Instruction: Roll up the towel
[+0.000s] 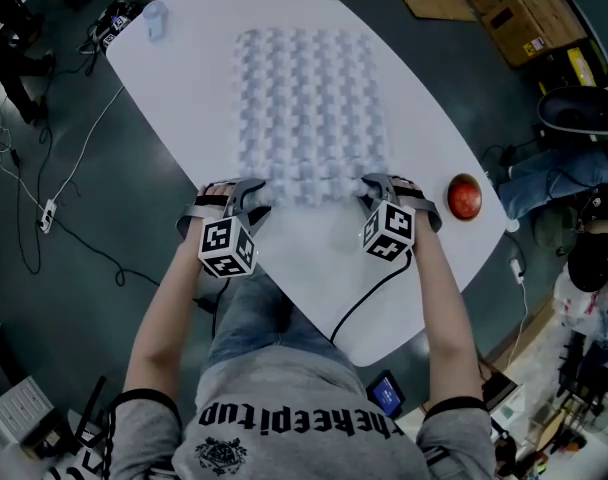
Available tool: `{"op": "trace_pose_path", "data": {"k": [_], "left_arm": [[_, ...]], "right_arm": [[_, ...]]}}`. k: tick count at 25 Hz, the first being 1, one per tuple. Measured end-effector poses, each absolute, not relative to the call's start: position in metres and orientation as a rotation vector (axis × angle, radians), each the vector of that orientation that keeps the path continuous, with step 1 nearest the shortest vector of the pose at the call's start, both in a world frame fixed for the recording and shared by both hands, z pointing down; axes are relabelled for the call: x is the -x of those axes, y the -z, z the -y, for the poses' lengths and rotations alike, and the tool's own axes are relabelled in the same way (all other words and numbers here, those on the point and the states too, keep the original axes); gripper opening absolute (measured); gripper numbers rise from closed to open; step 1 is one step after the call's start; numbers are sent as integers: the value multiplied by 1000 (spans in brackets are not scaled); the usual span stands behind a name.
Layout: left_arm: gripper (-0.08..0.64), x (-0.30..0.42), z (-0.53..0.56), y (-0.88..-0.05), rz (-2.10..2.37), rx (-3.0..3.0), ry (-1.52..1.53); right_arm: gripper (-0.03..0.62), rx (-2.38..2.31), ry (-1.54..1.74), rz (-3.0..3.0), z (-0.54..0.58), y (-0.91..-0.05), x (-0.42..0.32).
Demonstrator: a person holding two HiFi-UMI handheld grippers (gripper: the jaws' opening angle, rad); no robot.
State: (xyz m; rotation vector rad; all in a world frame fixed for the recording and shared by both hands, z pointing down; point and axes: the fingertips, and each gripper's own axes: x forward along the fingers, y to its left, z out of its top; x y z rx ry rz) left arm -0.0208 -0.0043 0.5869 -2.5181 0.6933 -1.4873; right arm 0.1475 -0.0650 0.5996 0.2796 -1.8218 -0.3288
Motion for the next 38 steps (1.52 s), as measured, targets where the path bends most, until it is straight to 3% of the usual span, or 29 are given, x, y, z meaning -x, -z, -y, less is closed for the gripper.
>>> {"op": "trace_pose_path", "data": {"k": [7,8,9,14,20,38], "left_arm": [[199,20,1,-591,-730,2504,1476],[155,20,3,-591,-747,2476,1484],[52,21,5,-592,-768,2450,1494],[41,21,8,-592,-855,2576,1514],[28,26,-4,-592,-872,2744,1633],[29,31,-91,-576,-353,2913,1708]], "right_arm": [[108,-289,285,1820,65,-600,-148],[100,-284,269,1815,64,-600,-149],[93,-280,256,1811,63,-600,-149],[51,-289,187,1826,56,-595,-149],[44,-262,133,1833,33,-592,-147],[44,-103,-120,1896,-60,-574,-145]]}}
